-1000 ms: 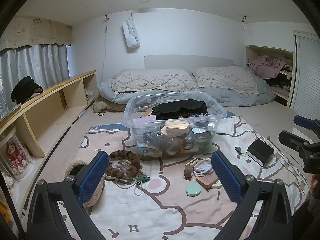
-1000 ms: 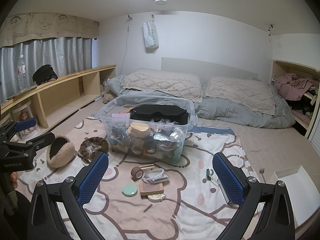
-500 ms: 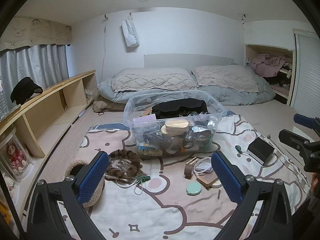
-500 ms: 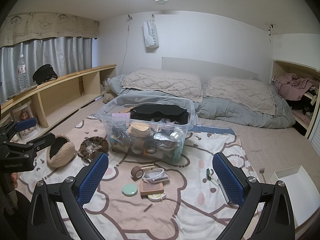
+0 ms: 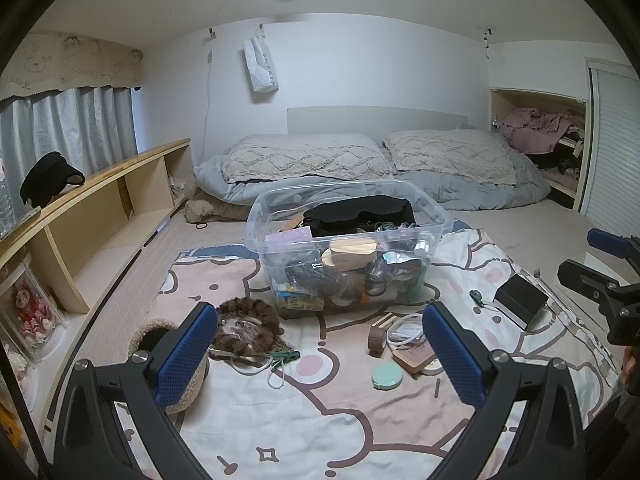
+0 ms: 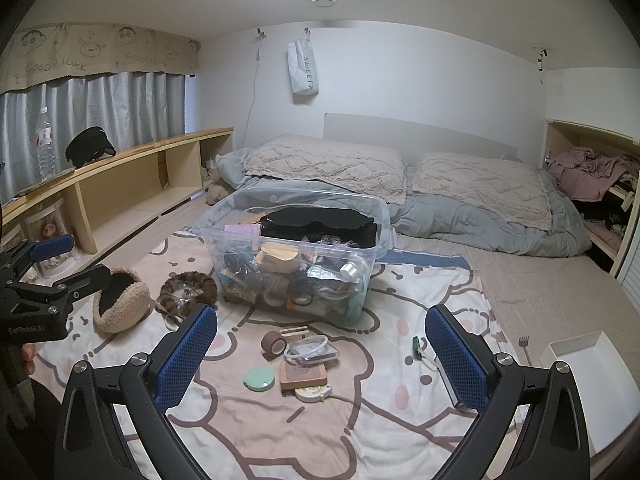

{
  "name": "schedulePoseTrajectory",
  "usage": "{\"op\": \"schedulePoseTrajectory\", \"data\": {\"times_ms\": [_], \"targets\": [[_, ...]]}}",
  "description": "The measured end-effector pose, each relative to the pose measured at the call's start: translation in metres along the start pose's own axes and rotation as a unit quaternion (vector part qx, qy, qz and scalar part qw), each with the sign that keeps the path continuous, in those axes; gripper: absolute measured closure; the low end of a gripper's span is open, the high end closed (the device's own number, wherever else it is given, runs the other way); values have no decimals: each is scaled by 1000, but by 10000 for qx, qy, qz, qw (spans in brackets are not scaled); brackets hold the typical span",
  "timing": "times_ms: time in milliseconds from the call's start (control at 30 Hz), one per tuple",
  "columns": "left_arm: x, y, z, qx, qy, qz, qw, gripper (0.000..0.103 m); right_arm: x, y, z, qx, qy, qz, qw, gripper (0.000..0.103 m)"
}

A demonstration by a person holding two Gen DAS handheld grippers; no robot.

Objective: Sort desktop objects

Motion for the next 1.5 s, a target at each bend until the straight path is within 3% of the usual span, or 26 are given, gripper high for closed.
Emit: {"op": "schedulePoseTrajectory", "data": {"times_ms": [333, 867, 1067, 1267, 1500], "targets": [[3, 12, 0, 123, -42, -113, 9999, 0, 4, -28, 0, -184, -98, 273, 9994, 0], [3, 55, -5, 326, 24, -583, 9978, 0, 10, -92, 1, -787, -117, 769, 9939, 0], [0, 65, -4, 399, 93, -559, 9976, 0, 7, -110, 5, -809, -102, 906, 9925, 0], [-9, 71, -1, 525, 278, -422, 9973, 0, -1, -127, 13, -843, -95, 894, 9924, 0], [-25, 76, 2, 134, 347, -575, 9977, 0, -25, -146, 44, -886, 164, 681, 9936, 0]]}}
Point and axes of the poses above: each gripper's, at about its wrist camera, not at the fingertips, and x roughly against the way its jaws point, y to its left, z to its underside, the point moved 7 cm from there along -x, roughly the way its jaws point, and after that the axes turned 10 degrees about -y, right-handed, at the moved point
